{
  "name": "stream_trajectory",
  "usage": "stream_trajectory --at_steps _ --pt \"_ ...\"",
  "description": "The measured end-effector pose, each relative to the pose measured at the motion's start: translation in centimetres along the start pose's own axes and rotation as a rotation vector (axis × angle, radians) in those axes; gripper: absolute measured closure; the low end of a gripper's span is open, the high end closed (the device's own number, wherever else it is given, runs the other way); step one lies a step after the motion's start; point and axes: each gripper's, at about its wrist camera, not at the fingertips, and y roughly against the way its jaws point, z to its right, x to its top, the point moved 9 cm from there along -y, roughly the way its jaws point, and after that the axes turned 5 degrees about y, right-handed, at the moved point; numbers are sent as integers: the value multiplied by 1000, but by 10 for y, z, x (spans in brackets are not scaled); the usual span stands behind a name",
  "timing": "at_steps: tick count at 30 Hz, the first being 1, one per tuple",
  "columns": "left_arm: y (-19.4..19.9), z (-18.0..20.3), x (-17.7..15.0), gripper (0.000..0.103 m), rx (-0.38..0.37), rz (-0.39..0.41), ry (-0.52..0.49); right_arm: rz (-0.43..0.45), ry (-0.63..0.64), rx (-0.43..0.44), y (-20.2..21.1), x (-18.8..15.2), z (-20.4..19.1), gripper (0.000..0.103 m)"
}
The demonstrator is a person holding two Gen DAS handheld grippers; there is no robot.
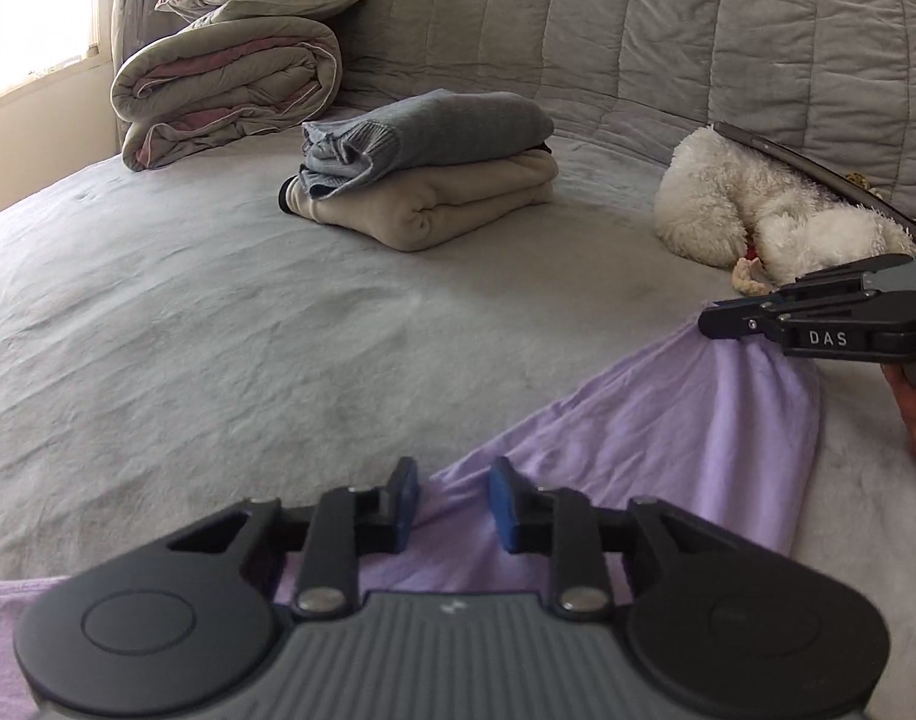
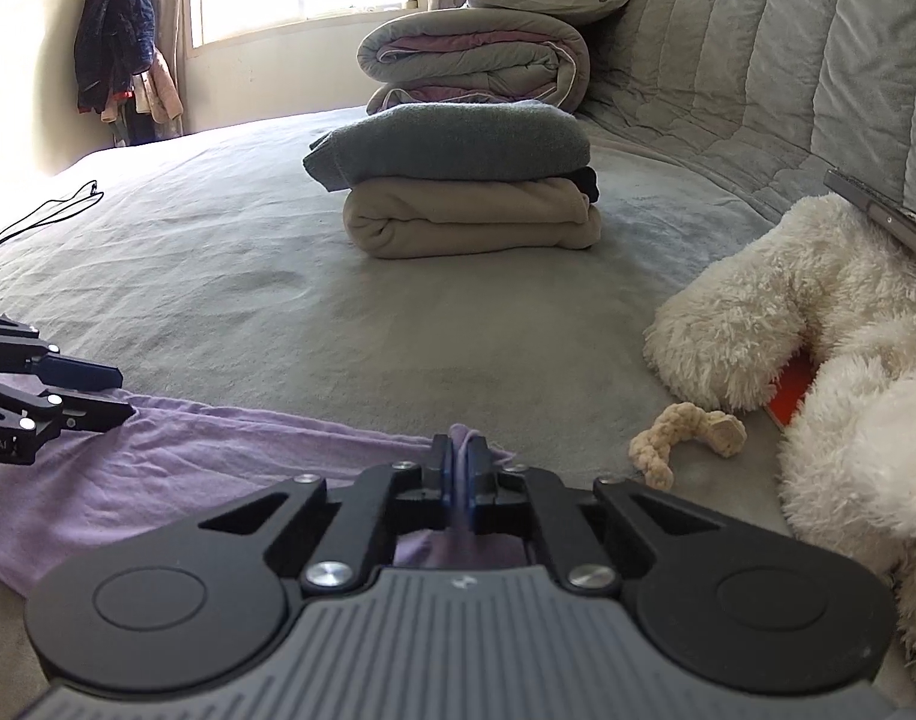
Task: Fold clothes
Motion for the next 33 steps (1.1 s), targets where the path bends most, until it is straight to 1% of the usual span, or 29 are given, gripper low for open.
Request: stream_trajectory --at_steps 2,3,7,8,9,11,13,14,16,19,24,27,29,33 --pt "3 1 3 101 31 48 9 6 4 -11 1 1 1 99" --pt "2 0 4 101 45 56 19 9 5 -16 1 2 2 99" --pt "-8 0 0 100 104 38 5 -5 -3 -19 -2 -1 5 96" --pt "-7 2 1 99 120 37 -9 -7 -8 -16 0 0 6 86" --pt "-5 4 3 98 133 34 -21 -11 -13 -14 3 0 8 80" --pt "1 6 5 93 142 33 -25 -19 -37 3 8 0 13 73" --pt "10 8 5 80 139 40 -18 -24 -93 35 15 -1 20 71" --pt "14 9 5 78 137 45 -14 -26 -123 46 19 -2 24 70" --pt "24 13 3 78 130 51 -3 -32 -180 69 26 -4 33 67" --pt "37 21 -3 77 111 58 17 -51 -241 121 37 -9 40 67" --pt "55 47 -20 77 55 63 13 -78 -279 161 52 -21 42 67" --pt "58 67 -31 77 17 55 -17 -94 -272 164 56 -26 40 67" --pt "56 82 -35 74 -5 47 -49 -103 -276 172 55 -28 39 67" --pt "44 110 -40 72 -25 28 -125 -115 -297 195 50 -29 35 67"
